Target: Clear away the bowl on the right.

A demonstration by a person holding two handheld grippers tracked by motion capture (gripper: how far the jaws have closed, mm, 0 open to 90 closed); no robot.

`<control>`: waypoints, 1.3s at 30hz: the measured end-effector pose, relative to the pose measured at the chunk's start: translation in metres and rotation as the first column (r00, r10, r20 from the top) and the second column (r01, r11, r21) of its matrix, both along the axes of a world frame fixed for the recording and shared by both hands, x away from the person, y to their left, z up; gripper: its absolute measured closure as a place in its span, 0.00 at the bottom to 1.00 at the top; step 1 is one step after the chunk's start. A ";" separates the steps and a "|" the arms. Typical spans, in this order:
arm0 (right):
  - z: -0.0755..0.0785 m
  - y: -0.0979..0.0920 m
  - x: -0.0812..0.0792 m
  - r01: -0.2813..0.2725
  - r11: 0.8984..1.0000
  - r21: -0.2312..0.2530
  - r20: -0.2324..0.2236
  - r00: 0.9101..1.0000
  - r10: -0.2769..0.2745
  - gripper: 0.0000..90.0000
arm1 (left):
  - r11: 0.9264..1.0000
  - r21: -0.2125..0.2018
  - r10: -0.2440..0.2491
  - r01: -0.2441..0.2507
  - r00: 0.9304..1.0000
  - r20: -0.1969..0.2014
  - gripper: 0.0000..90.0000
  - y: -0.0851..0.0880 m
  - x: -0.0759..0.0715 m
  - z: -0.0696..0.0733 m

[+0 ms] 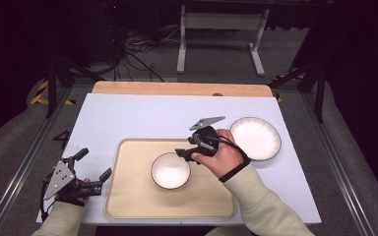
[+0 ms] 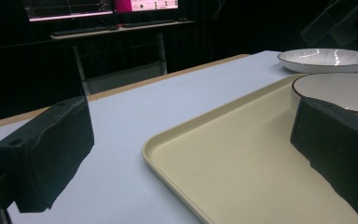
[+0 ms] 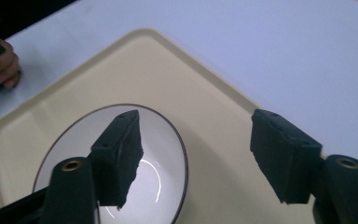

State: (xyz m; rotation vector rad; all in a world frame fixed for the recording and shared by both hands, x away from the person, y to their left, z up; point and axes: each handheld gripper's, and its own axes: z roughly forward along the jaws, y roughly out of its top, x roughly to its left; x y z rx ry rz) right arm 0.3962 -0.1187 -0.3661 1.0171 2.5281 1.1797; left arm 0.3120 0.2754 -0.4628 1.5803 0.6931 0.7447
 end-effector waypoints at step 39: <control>0.000 -0.065 -0.044 -0.202 0.956 0.214 0.585 0.810 0.041 0.19 | 1.000 0.007 -0.001 0.001 1.000 0.000 0.00 -0.001 0.000 0.000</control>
